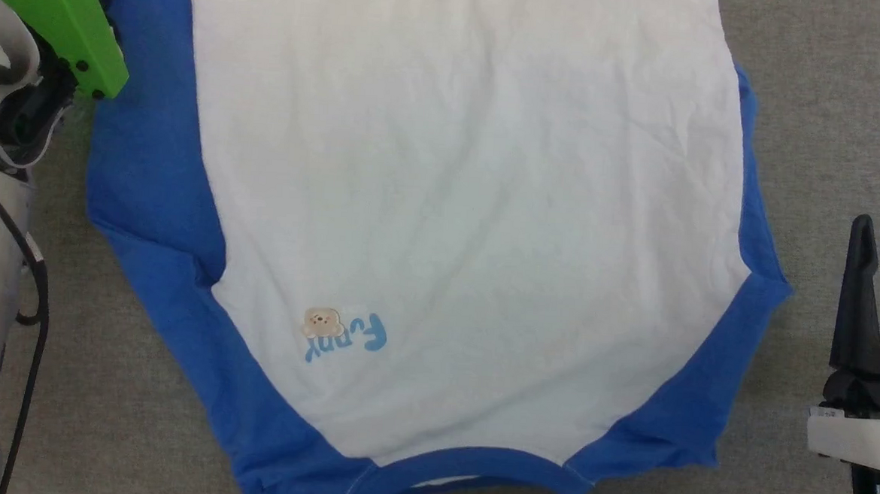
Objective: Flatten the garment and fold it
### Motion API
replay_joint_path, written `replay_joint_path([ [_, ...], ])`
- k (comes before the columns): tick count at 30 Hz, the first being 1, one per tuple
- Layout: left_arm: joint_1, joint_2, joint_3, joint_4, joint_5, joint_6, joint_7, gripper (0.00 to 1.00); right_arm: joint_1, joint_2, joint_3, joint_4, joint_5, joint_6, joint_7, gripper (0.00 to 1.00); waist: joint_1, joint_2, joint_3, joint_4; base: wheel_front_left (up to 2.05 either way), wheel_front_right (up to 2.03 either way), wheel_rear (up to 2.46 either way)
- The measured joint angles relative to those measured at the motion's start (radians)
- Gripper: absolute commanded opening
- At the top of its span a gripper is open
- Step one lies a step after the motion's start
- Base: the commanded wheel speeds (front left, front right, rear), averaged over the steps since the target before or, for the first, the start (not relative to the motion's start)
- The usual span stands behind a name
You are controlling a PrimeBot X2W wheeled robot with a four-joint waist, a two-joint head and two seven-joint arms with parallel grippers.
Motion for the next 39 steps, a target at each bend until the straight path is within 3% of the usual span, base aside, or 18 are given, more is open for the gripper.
replay_joint_path([
  [8,0.072,0.010,0.018,0.003,-0.060,0.000,-0.061,0.00,0.007,0.000,0.008,0.027,0.002,0.000,0.002,1.00,-0.0001,0.0000,-0.095,0.017,0.00,0.00,0.00],
  [16,0.220,0.069,0.048,-0.025,-0.125,0.000,-0.112,0.00,0.063,0.000,0.015,0.059,0.015,0.000,0.002,1.00,-0.0001,0.0000,-0.236,0.037,0.00,0.00,0.00],
  [25,0.419,0.130,0.124,-0.148,-0.193,0.004,-0.160,0.00,0.140,0.000,0.011,0.078,0.038,0.000,0.008,1.00,-0.0002,0.0000,-0.407,0.060,0.00,0.00,0.00],
  [39,0.724,0.167,0.241,-0.339,-0.228,0.131,-0.201,0.00,0.212,0.000,-0.006,0.073,0.058,0.000,0.017,1.00,-0.0002,0.0000,-0.585,0.113,0.00,0.00,0.00],
])
